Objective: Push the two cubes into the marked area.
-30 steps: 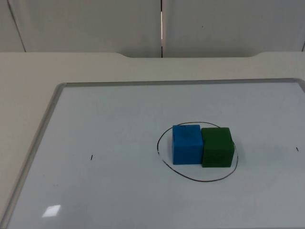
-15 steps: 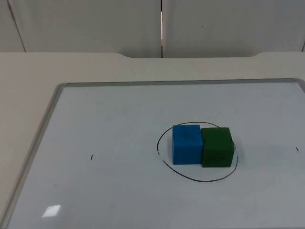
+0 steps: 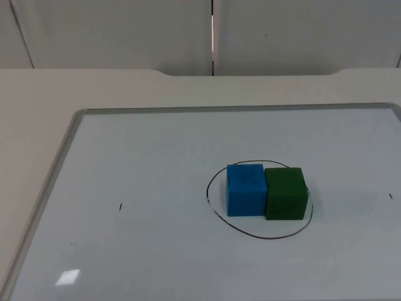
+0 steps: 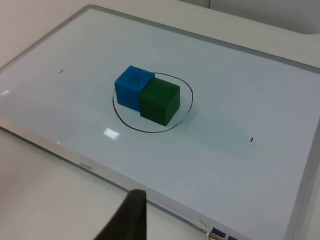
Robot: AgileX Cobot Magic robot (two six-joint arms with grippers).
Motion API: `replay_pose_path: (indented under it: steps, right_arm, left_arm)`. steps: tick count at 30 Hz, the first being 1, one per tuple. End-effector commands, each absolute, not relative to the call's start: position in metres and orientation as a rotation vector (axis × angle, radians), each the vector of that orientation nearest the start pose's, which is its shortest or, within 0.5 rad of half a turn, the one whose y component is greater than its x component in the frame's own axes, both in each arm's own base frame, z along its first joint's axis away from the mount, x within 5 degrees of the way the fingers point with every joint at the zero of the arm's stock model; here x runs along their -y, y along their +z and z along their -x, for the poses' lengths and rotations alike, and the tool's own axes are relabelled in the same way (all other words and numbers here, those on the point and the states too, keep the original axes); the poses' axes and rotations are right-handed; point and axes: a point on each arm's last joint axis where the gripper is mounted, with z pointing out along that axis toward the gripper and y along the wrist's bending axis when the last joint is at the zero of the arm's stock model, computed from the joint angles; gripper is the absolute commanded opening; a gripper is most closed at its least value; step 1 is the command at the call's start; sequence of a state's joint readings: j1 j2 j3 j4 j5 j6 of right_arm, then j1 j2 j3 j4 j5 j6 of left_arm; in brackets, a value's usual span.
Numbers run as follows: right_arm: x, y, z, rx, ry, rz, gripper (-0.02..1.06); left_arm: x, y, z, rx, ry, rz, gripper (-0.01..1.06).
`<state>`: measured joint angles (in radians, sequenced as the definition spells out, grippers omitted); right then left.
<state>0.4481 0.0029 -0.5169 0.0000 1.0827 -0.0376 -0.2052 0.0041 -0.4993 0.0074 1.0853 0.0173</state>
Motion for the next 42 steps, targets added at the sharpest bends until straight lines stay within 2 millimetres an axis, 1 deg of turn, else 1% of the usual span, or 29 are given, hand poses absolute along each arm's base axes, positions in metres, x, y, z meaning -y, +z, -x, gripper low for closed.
replay_pose_path:
  steps: [1, 3, 24, 36, 42]
  right_arm:
    - [0.0026, 0.2798, 0.0069, -1.999, 0.272, 0.494, 1.05]
    - [0.0023, 0.2798, 0.0071, -2.006, 0.291, 0.471, 1.05]
    - [0.0023, 0.2798, 0.0071, -2.007, 0.293, 0.469, 1.05]
    - [0.0023, 0.2798, 0.0071, -2.009, 0.295, 0.461, 1.05]
    - [0.0017, 0.2798, 0.0072, -2.021, 0.247, 0.382, 1.05]
  left_arm:
    - [-0.0019, 0.2744, 0.0046, -2.055, -0.091, -0.213, 1.05]
    - [-0.0018, 0.2744, 0.0046, -2.057, -0.076, -0.188, 1.05]
    - [-0.0009, 0.2744, 0.0049, -2.065, 0.043, 0.01, 1.05]
    - [-0.0009, 0.2744, 0.0049, -2.065, 0.049, 0.021, 1.05]
    - [-0.0009, 0.2744, 0.0049, -2.065, 0.049, 0.021, 1.05]
